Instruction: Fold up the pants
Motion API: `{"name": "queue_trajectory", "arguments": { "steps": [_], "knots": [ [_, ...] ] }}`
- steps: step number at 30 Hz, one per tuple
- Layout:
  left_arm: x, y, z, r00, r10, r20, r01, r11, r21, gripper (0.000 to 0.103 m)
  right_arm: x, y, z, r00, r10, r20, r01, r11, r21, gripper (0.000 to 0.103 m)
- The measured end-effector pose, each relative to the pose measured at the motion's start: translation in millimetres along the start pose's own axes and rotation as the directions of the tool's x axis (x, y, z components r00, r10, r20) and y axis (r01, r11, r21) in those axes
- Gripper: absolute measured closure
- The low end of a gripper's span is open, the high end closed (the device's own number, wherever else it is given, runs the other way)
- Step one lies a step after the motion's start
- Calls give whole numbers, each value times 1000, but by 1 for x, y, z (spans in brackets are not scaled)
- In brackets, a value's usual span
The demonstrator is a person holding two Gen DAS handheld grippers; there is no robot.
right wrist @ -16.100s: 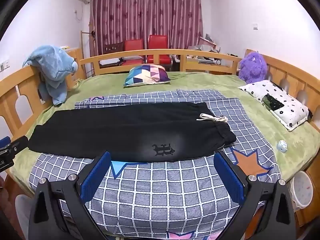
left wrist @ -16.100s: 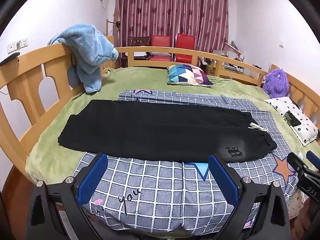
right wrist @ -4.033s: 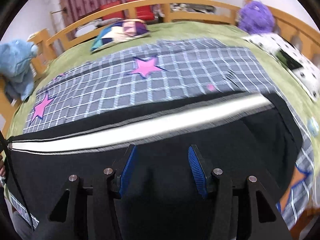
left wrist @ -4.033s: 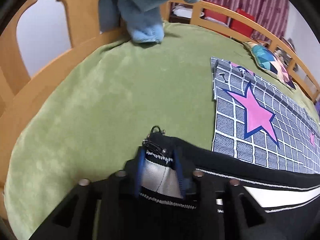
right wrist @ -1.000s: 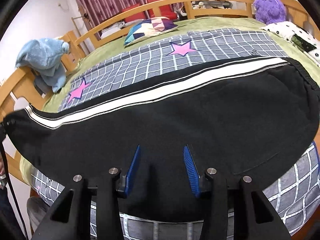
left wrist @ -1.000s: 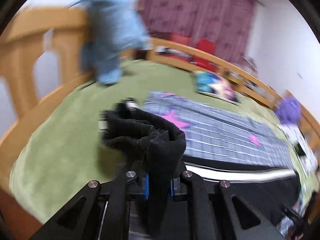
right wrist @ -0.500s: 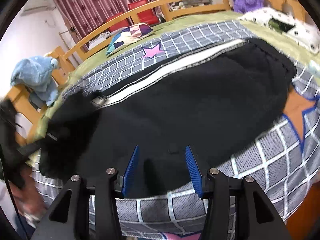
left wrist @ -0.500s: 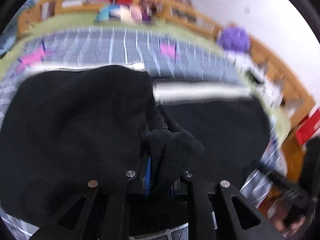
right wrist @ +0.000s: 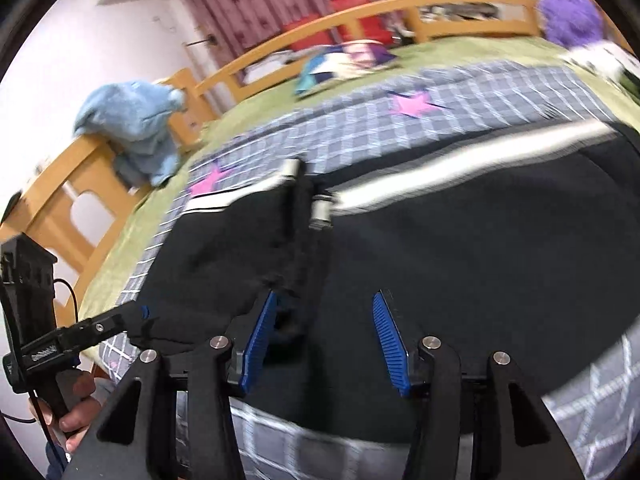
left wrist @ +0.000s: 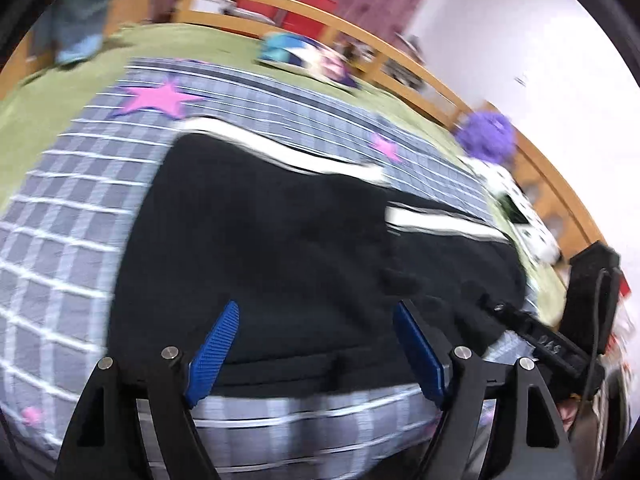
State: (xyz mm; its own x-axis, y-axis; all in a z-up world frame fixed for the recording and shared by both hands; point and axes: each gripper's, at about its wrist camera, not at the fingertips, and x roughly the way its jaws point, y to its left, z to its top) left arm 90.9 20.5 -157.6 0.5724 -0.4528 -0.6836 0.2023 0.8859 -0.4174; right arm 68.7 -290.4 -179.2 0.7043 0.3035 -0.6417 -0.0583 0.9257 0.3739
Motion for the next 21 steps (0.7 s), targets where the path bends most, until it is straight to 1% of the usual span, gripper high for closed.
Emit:
{"name": "queue_trajectory", "arguments": {
  "steps": [2, 4, 5, 6, 7, 8, 9, 10, 11, 12, 13, 14, 15, 16, 17, 18, 19, 20, 21],
  "knots": [
    [-7, 21, 0, 999, 43, 21, -42, 998, -45, 25, 15, 20, 6, 1000, 13, -8, -13, 999, -49, 53],
    [-15, 41, -3, 999, 40, 36, -36, 994, -98, 25, 33, 37, 9, 999, 7, -32, -10, 995, -98, 53],
    [-14, 47, -1, 999, 35, 38, -30, 992, -119, 25, 45, 44, 10, 998, -7, -62, -1, 992, -123, 56],
    [-17, 55, -2, 999, 30, 41, -24, 989, -143, 25, 57, 50, 9, 995, -25, -98, 10, 989, -151, 69],
    [-17, 61, -3, 999, 28, 44, -20, 987, -162, 25, 71, 56, 6, 989, -73, -132, 46, 980, -195, 83],
    [-18, 66, -3, 999, 26, 46, -18, 984, -175, 25, 79, 63, 3, 979, -154, -133, 115, 957, -266, 84],
    [-20, 71, -4, 999, 25, 47, -16, 983, -184, 25, 76, 68, 1, 979, -174, -106, 132, 938, -322, 86],
    [-22, 76, -5, 998, 25, 51, -15, 982, -190, 25, 60, 65, 1, 991, -122, -56, 100, 951, -294, 86],
    [-24, 80, -6, 998, 24, 58, -12, 981, -196, 25, 46, 58, 3, 997, -63, -33, 53, 972, -231, 87],
    [-26, 86, -7, 997, 19, 69, -4, 978, -210, 25, 33, 45, 4, 1000, 9, -18, -11, 990, -141, 88],
    [-26, 90, -8, 997, 11, 74, 5, 975, -224, 25, 22, 31, 4, 998, 60, -12, -61, 997, -52, 89],
    [-25, 94, -9, 997, -1, 75, 19, 971, -238, 25, 19, 24, 0, 998, 66, -22, -66, 998, -14, 90],
    [-23, 98, -9, 997, -20, 73, 38, 966, -257, 25, 21, 22, -6, 997, 58, -47, -58, 998, -6, 90],
    [-21, 101, -10, 997, -34, 68, 52, 961, -271, 25, 33, 24, -14, 994, 38, -103, -41, 999, -29, 87],
    [-19, 103, -10, 997, -42, 61, 58, 959, -279, 25, 44, 26, -21, 990, 7, -143, -14, 998, -53, 85],
    [-17, 104, -10, 998, -44, 52, 57, 958, -280, 25, 50, 28, -25, 987, -18, -162, 7, 997, -71, 84],
    [-16, 104, -10, 998, -40, 47, 52, 959, -279, 25, 49, 31, -27, 990, -21, -143, 9, 996, -85, 77],
    [-17, 104, -11, 998, -40, 47, 51, 959, -277, 25, 46, 33, -24, 991, -19, -134, 7, 996, -91, 73],
    [-18, 105, -11, 998, -44, 52, 57, 959, -278, 25, 42, 33, -20, 991, -16, -131, 4, 996, -92, 63]
  ]
}}
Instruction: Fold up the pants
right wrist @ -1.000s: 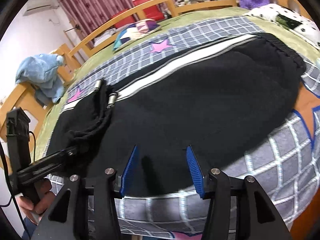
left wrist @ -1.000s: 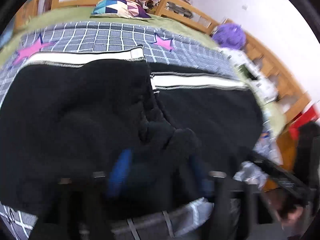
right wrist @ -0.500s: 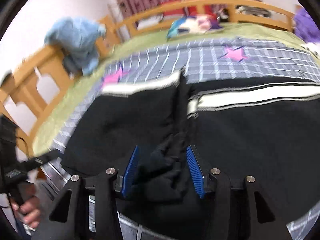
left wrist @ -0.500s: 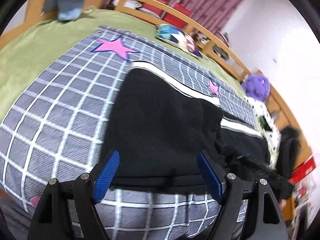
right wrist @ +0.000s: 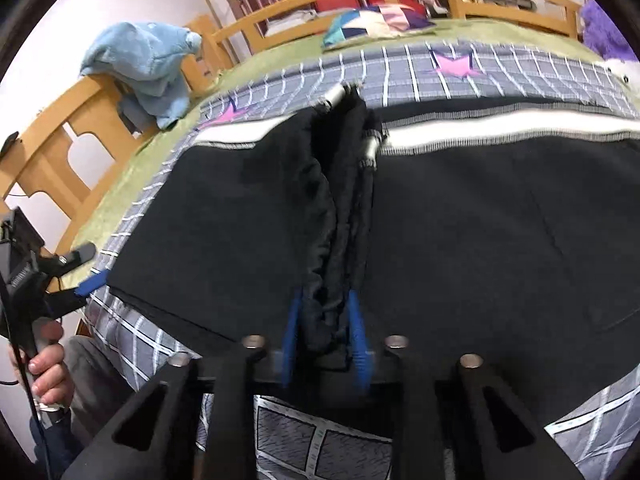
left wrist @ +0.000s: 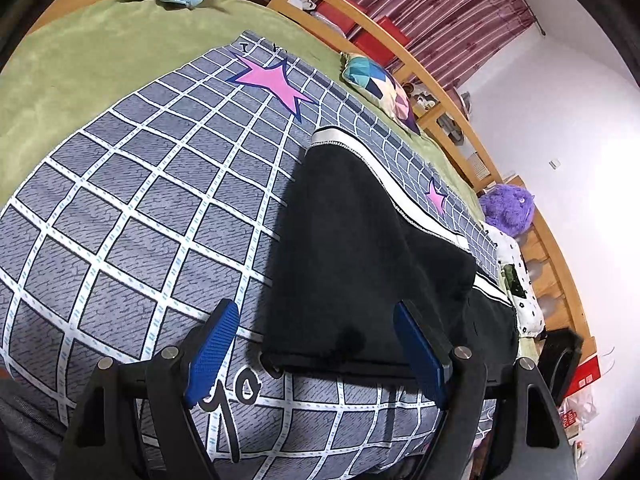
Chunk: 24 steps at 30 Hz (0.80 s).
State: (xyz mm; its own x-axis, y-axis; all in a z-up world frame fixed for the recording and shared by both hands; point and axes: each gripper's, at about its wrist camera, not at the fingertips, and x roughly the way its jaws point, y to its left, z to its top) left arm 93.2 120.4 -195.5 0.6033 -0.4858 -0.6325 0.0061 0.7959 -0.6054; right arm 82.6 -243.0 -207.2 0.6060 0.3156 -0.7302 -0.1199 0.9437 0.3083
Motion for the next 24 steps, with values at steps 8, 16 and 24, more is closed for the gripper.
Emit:
{"name": "queue_trajectory", "arguments": {
  "steps": [8, 16, 24],
  "knots": [
    [-1, -8, -1, 1000, 5, -1, -5, 1000, 13, 25, 36, -17, 22, 1000, -11, -13, 12, 994, 105, 49],
    [-5, -18, -2, 1000, 25, 12, -26, 999, 28, 25, -18, -36, 26, 980, 56, 192, -88, 982, 165, 89],
    [14, -53, 0, 999, 43, -20, -40, 991, 131, 25, -7, -49, 11, 998, -40, 57, 35, 996, 79, 69]
  ]
}}
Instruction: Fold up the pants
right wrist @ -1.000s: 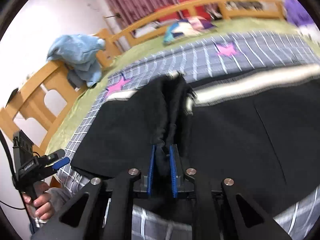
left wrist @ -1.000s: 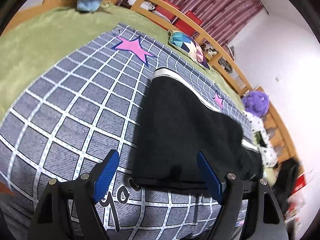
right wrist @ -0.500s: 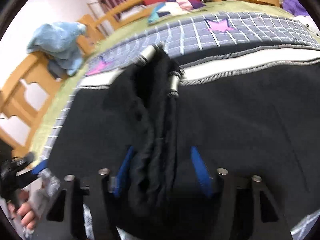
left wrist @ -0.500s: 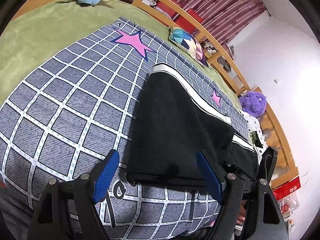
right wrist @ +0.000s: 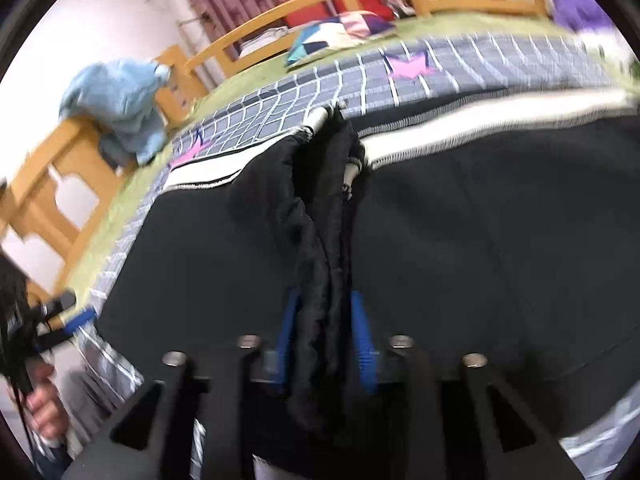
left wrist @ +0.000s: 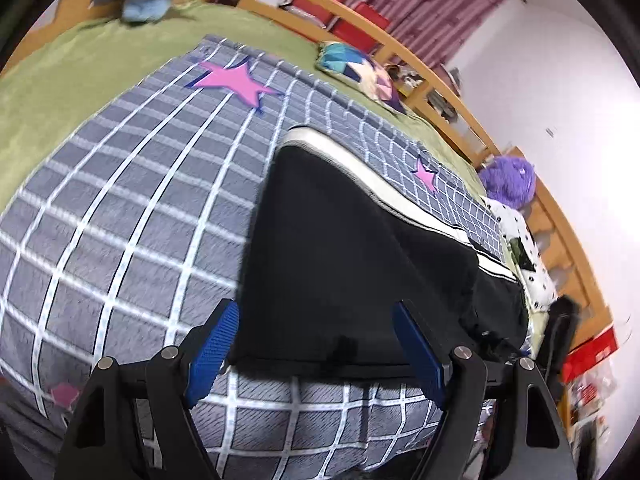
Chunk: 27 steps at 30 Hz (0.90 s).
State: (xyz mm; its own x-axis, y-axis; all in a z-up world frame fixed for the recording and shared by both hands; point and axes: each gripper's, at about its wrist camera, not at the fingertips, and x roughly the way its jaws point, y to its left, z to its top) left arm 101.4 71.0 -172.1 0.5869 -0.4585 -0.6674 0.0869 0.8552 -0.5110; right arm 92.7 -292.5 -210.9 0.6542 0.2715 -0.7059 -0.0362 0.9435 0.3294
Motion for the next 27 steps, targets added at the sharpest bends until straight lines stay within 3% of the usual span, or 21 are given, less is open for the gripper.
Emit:
{"name": "queue_trajectory", "arguments": {
  "steps": [2, 5, 7, 9, 11, 13, 16, 19, 21, 25, 26, 27],
  "knots": [
    [0, -12, 5, 1000, 4, 17, -4, 999, 36, 25, -24, 2, 2, 995, -30, 95, 30, 1000, -2, 68],
    [9, -30, 9, 1000, 15, 8, -16, 995, 102, 25, -40, 3, 5, 989, 51, 138, -47, 998, -29, 67],
    [24, -36, 2, 998, 55, 13, -56, 987, 154, 25, -42, 14, -4, 984, 58, 166, -43, 995, -92, 67],
    [42, -33, -9, 993, 116, -22, -111, 978, 177, 25, -34, 18, -18, 989, 64, 135, -45, 990, -137, 67],
    [50, -33, -23, 989, 144, -10, -138, 963, 231, 25, -21, 17, -32, 994, 1, 107, 17, 986, -163, 67],
    [49, -40, -35, 981, 190, 35, -191, 928, 321, 23, -15, 17, -41, 994, -46, 95, 64, 978, -200, 62],
    [49, -52, -37, 969, 246, 34, -239, 887, 395, 20, -15, 12, -41, 999, -23, 46, 33, 973, -228, 62],
    [42, -50, -22, 979, 206, 5, -194, 912, 362, 20, -28, 12, -20, 996, -13, 91, 36, 966, -254, 58],
    [41, -47, -10, 985, 170, -9, -159, 937, 310, 20, -32, 14, -2, 990, -7, 141, 44, 964, -261, 50],
    [43, -36, 4, 994, 103, -36, -92, 972, 215, 20, -17, 14, 38, 986, -7, 168, 50, 966, -253, 49],
    [43, -34, 7, 996, 86, -40, -77, 978, 195, 20, -8, 12, 48, 986, -17, 167, 58, 969, -242, 51],
    [44, -32, 9, 996, 75, -41, -66, 982, 179, 20, 4, 11, 58, 988, -33, 152, 67, 971, -228, 71]
  ]
}}
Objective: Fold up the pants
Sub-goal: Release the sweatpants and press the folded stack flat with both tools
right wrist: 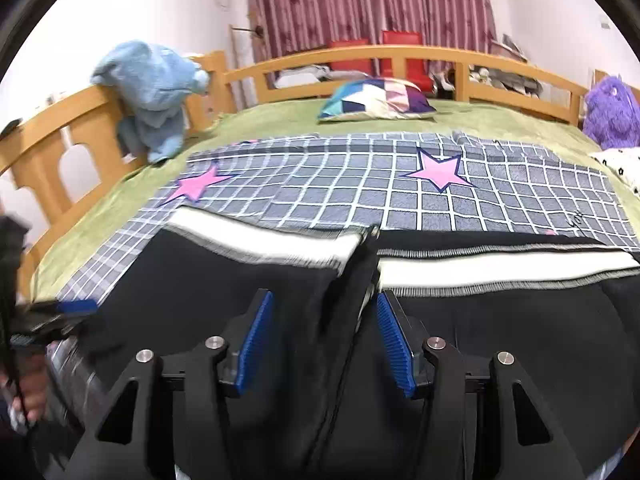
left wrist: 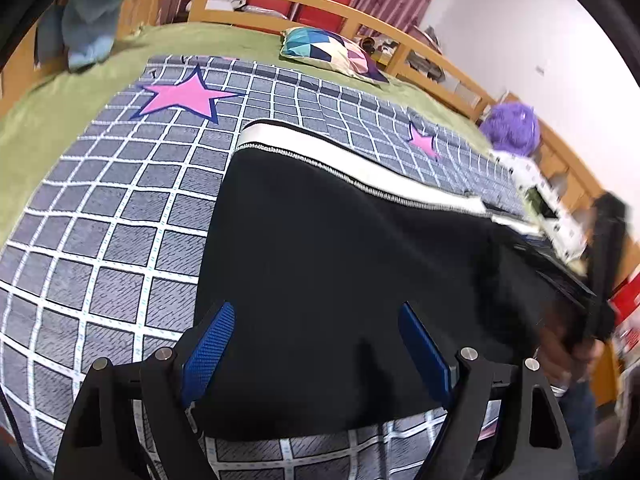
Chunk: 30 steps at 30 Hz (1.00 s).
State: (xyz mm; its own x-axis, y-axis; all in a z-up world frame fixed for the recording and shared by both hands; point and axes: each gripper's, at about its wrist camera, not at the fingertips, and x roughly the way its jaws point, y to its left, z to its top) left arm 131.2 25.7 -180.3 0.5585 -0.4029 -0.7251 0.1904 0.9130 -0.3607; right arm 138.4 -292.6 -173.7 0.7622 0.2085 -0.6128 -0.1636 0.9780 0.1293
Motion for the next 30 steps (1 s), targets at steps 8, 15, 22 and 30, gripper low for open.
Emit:
{"name": "queue_trajectory", "arguments": {
  "steps": [8, 15, 22, 30],
  "knots": [
    [19, 4, 8, 997, 54, -57, -52, 998, 33, 20, 58, -4, 17, 983, -123, -140, 113, 991, -78, 94],
    [11, -5, 23, 1000, 19, -22, -18, 999, 45, 20, 13, -1, 12, 985, -131, -110, 125, 991, -56, 71],
    [24, -24, -19, 990, 133, -38, -123, 972, 201, 20, -23, 32, -42, 994, 53, -92, -63, 993, -101, 54],
    [-2, -20, -19, 990, 136, -22, -132, 981, 143, 20, -36, 36, -70, 996, -13, -85, 8, 998, -65, 51]
  ]
}}
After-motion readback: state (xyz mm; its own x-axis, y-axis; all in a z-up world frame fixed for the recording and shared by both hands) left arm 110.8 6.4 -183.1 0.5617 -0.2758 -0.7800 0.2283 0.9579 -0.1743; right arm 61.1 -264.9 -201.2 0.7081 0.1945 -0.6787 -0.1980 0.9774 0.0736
